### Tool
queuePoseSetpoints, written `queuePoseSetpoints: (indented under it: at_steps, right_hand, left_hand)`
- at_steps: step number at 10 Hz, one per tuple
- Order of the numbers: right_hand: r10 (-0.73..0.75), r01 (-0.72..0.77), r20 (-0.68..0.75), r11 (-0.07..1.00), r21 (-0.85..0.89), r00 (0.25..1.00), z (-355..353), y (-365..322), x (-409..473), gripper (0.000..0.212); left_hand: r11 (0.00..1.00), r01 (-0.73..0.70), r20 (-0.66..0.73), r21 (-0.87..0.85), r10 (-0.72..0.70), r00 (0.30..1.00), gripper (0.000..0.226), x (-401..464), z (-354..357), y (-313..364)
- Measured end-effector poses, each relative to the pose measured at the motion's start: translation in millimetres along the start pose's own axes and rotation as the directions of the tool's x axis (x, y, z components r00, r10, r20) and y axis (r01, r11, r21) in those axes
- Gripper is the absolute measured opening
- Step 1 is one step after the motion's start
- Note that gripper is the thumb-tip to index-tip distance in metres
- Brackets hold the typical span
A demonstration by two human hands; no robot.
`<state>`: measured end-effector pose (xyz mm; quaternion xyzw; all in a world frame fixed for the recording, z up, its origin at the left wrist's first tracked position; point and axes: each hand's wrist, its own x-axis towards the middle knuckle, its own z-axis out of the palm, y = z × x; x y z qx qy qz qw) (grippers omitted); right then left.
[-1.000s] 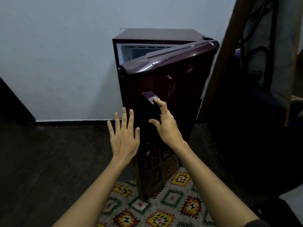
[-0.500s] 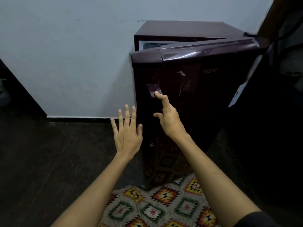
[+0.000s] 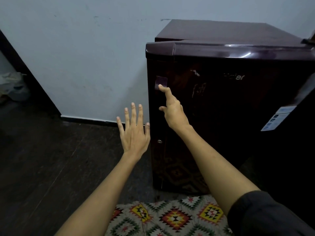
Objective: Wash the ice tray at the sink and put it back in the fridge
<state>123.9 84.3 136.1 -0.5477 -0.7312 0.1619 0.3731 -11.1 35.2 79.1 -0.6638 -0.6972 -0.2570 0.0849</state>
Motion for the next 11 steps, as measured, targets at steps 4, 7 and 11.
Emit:
queuePoseSetpoints:
  at_steps: [4, 7, 11]
  right_hand:
    - [0.054, -0.054, -0.004, 0.997, -0.06, 0.999, 11, 9, 46, 0.08]
    - [0.1, -0.103, -0.04, 0.99, -0.099, 0.994, 12, 3, 42, 0.08]
    - [0.104, -0.172, -0.184, 0.898, -0.405, 0.977, 41, 14, -52, 0.063]
  left_hand:
    - [1.0, -0.003, 0.013, -0.01, 0.004, 1.0, 0.064, 39, 14, -11]
    - [0.996, -0.081, 0.049, -0.032, 0.082, 0.995, 0.064, 56, 16, -27]
    - [0.958, -0.239, 0.139, -0.161, 0.262, 0.955, 0.063, 21, 32, -23]
